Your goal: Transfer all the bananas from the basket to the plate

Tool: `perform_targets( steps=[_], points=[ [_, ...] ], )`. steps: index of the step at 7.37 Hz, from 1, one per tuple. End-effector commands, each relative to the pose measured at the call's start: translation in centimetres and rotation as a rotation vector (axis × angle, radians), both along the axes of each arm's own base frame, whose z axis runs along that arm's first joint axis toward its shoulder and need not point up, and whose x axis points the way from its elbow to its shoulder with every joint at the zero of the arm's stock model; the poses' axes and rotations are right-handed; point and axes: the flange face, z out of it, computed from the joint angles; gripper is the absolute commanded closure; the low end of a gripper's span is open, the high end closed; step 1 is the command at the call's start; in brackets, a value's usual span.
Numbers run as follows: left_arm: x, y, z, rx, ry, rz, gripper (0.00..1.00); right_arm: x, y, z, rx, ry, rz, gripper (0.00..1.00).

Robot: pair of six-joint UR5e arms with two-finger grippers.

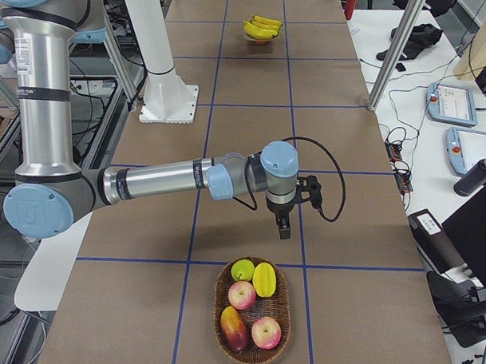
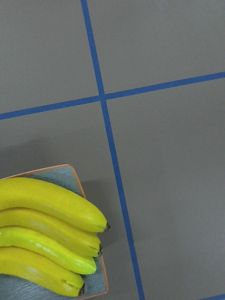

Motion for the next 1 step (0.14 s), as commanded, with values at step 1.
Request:
perform_targets(
  steps=[1],
  points=[
    [0.01,0.01,-0.28,0.006,-0.001,0.0,0.01,-0.03,0.08,-0.08,0.0,-0.002,0.0,0.0]
  ],
)
